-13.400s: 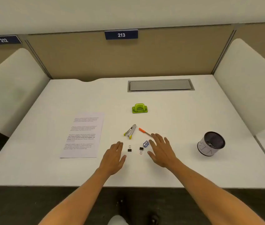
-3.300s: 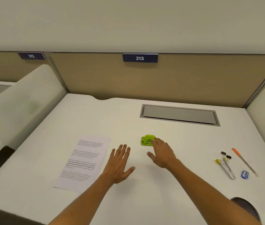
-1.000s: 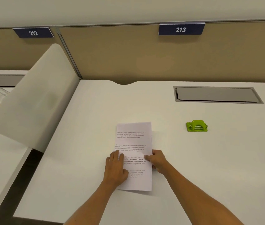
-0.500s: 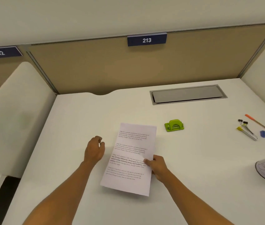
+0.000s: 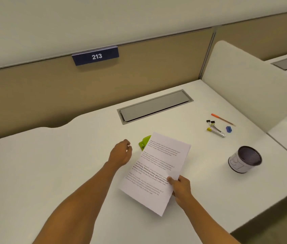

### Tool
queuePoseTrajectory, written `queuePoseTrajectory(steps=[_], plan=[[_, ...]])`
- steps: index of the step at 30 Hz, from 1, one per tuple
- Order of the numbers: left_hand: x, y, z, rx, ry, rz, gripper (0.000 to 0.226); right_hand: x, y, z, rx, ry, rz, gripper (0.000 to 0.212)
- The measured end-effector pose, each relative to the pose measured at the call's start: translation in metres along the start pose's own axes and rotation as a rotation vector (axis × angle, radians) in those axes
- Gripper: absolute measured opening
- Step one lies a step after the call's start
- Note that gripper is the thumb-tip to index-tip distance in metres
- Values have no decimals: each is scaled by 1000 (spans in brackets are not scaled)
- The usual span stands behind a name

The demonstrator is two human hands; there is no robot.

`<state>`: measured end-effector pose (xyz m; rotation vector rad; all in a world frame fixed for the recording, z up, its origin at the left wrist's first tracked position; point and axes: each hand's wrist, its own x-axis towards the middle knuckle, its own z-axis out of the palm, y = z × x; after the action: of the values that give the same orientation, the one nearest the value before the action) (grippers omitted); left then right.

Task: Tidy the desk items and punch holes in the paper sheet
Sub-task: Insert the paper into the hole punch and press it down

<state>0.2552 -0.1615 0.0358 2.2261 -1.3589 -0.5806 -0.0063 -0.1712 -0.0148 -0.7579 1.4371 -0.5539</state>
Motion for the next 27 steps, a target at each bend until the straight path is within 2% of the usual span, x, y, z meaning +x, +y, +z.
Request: queuePoseTrajectory(steps=[6,14,21,27], plan=[[57,38,24,170,-112,147,31,13,1,-19,134,135,63,13],[108,54,59,441,-189,204,44,18,8,-4,243,209,137,11],[140,50,69,509,-216,210,48,20,10,25,280,213,182,10],[152,49,78,492,-223,208,53,23,9,44,283,302,226,5]])
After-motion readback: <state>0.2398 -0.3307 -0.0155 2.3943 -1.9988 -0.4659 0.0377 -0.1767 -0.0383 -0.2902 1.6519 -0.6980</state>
